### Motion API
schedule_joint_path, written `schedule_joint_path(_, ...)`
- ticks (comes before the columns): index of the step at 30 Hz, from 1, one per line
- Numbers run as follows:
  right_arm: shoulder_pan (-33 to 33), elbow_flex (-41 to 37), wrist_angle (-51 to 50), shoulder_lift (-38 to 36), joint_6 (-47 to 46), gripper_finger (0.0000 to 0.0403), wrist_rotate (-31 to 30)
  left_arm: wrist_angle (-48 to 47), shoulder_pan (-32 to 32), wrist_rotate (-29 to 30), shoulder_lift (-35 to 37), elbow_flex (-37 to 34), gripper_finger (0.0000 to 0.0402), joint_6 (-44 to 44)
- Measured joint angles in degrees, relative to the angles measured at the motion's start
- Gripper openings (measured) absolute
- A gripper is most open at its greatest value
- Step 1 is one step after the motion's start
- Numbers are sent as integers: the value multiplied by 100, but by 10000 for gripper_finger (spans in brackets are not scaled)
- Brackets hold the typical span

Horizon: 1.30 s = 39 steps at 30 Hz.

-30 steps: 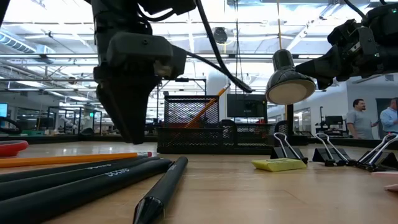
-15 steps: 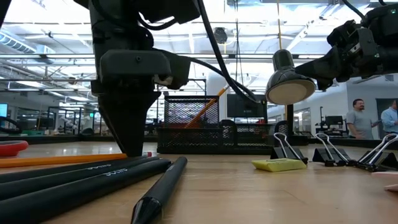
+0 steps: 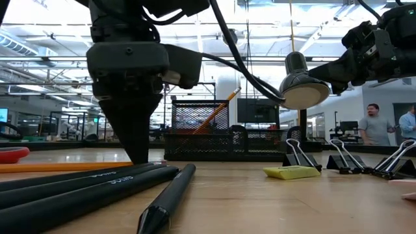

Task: Pick and place office supplies into organizer
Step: Put the yellow pencil into the black desk organizer

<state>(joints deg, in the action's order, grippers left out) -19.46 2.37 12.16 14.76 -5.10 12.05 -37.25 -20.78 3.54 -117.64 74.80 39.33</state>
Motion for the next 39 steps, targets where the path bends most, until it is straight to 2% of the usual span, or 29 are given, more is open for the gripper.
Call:
schedule_joint_path(3,0,0,0,-2,0,4,0,13,-42,116,51,21,26,-136)
schedule_joint_path(8,0,-1,0,0,0,4,-2,112,-110,560,377,3,7,-219)
schedule_joint_path(11,0,-1,11,-2,0,4,-2,328,-126,873,774,4,11,-384)
schedule_joint_path(15,0,0,41,0,0,4,-2,857,-192,972,1241,27,20,-824)
schedule_joint_path(20,0,-2,43,4,0,4,-2,2062,-214,1003,1813,33,5,-2260)
schedule_joint_path(25,0,0,45,4,-12,4,-1,3325,-102,994,2304,31,23,-4058)
schedule_joint_path(27,0,0,34,4,-15,4,-1,3783,19,849,2501,51,27,-4624)
schedule_joint_path(30,0,0,39,9,-15,4,-1,3738,280,655,2757,49,23,-5173)
schedule_joint_path(35,0,0,37,9,-17,4,0,3715,1039,-34,2910,42,6,-5217)
schedule_joint_path(39,0,0,21,9,-17,4,-2,3746,1588,-566,2904,-51,13,-5119)
